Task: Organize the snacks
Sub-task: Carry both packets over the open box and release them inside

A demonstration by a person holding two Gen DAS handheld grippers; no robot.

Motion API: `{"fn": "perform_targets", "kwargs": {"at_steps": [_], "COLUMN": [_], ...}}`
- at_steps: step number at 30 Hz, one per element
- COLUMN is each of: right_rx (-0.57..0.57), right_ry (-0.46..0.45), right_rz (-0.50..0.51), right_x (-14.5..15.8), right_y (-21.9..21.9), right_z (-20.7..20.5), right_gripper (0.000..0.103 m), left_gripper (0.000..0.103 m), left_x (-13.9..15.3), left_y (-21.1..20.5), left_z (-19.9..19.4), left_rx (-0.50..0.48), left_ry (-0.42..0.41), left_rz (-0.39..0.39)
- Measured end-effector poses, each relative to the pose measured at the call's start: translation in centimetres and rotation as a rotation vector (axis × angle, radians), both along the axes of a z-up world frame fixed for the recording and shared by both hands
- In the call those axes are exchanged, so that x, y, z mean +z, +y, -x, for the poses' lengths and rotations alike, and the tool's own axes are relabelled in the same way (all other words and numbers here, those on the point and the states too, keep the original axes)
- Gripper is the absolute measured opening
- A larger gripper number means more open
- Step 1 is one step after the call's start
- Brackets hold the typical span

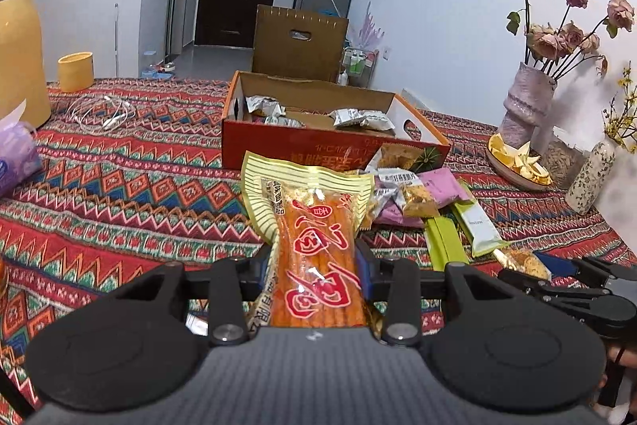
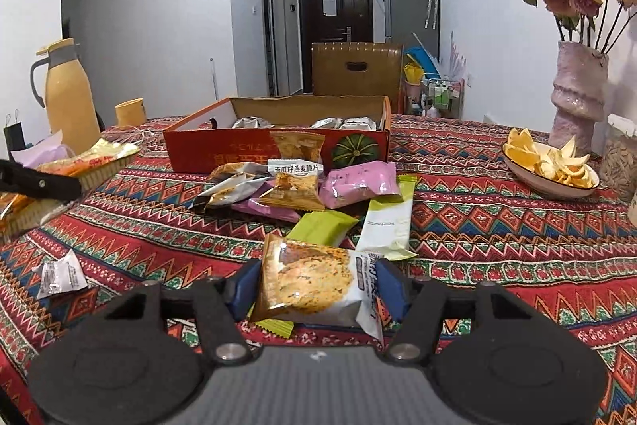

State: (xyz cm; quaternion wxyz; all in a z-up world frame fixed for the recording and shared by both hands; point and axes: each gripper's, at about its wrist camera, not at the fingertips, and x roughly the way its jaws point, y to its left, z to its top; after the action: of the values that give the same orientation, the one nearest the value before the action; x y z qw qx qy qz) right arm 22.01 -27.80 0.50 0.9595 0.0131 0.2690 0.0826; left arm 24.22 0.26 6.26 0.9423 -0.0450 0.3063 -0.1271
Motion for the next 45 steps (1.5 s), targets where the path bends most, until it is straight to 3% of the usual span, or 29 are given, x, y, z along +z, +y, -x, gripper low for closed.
{"fn": "perform_targets", "kwargs": {"at_steps": [6,12,17,22,25,28,30,32,36,39,45], "right_rx": [0.122,0.206,0.254,0.215,0.177,0.169,0.168,0.161,0.149,0.177,0.174], "right_ry": [-0.056,-0.110,-0.004,0.080,0.110,0.131,0.148,0.155,0.188,0.190,0.139], "right_rz": [-0.049,0.031,0.053,0.120,0.063,0.050,0.059,0.066,-0.021,-0.090,-0.037], "right_x": [3.1,7.4,7.1,5.9,5.7,5.4,4.8,4.3,3.5,3.6,6.0], "right_y": [-1.0,-1.8,-1.3,0.2,0.4,1.6,2.9,4.0,5.3,5.6,4.7], "right_z": [-2.8,-11.8,-23.0,-32.5,-36.4,-39.2,-40.9,-42.3,-44.8,-44.4,-40.9], "right_gripper": [0.061,0.062,0.062,0.062,0.062,0.062,0.062,0.065,0.076,0.078,0.078], "left_gripper": [0.040,0.040,0.040,0.041,0.047,0.072,0.075,0.084,0.085,0.085,0.089], "left_x": [2.6,5.3,3.6,-0.3,-2.7,-4.6,-4.6,-3.8,-1.6,0.0,3.4], "left_y": [-0.8,-2.6,-5.5,-7.4,-8.7,-9.3,-8.7,-7.5,-4.7,-2.1,0.9], "left_z": [-5.0,-16.2,-25.5,-32.1,-33.4,-33.9,-33.6,-32.6,-31.3,-30.2,-27.8], "left_rx": [-0.004,-0.010,0.061,0.099,0.098,0.087,0.045,0.025,0.098,0.126,0.148], "left_ry": [-0.041,-0.026,0.025,0.096,0.141,0.131,0.135,0.109,0.087,0.081,-0.005], "left_rz": [-0.009,0.050,0.010,-0.014,-0.043,-0.056,-0.026,-0.021,-0.049,-0.052,-0.085]}}
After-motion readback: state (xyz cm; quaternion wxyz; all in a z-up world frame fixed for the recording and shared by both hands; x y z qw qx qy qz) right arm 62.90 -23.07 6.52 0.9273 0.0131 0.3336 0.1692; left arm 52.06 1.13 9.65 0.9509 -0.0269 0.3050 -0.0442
